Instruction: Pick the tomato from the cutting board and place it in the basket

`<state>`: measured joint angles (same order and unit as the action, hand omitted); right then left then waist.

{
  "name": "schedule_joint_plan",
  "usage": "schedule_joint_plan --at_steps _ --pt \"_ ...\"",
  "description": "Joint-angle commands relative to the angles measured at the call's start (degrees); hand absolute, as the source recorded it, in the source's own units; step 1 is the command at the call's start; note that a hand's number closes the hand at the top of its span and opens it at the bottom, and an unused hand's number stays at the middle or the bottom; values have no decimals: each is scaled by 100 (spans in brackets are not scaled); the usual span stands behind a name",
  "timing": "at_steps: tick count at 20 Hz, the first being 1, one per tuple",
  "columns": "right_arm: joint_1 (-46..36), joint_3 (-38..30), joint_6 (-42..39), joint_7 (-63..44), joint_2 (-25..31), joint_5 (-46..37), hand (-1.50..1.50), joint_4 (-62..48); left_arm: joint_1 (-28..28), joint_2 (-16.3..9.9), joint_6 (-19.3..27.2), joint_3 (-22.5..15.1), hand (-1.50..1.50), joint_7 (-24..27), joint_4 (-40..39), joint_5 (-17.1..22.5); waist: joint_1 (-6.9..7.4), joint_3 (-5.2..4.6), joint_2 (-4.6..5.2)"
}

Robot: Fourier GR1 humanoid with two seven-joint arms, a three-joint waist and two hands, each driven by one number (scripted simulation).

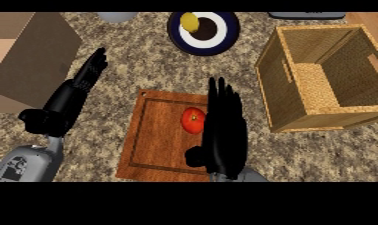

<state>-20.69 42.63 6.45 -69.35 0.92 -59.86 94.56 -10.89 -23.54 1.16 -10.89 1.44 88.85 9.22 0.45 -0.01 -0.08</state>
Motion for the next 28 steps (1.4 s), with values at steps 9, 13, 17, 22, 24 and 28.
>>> schedule_joint_plan --at_steps 9,13,17,22,24,28 --pt "-70 232 399 -1309 -87 91 -150 -206 -183 31 -269 223 0 -30 -212 7 -33 -3 9" --pt "-205 134 397 -1232 -87 203 -150 -585 -43 110 -122 162 0 -309 270 -65 22 1 -3" --pt "-500 197 575 -1300 -87 387 -150 -971 116 217 -121 127 0 28 59 -233 57 -1 9" --pt "-496 161 888 -1157 -87 523 -150 -1349 33 105 -349 328 0 -74 76 -23 62 0 13" --pt "-837 -86 733 -1196 -87 653 -150 -1463 -35 322 -156 123 0 -39 -20 -287 50 -1 19" --pt "-630 175 1028 -1251 -87 845 -150 -1709 23 408 -117 111 0 40 29 -361 88 1 10"
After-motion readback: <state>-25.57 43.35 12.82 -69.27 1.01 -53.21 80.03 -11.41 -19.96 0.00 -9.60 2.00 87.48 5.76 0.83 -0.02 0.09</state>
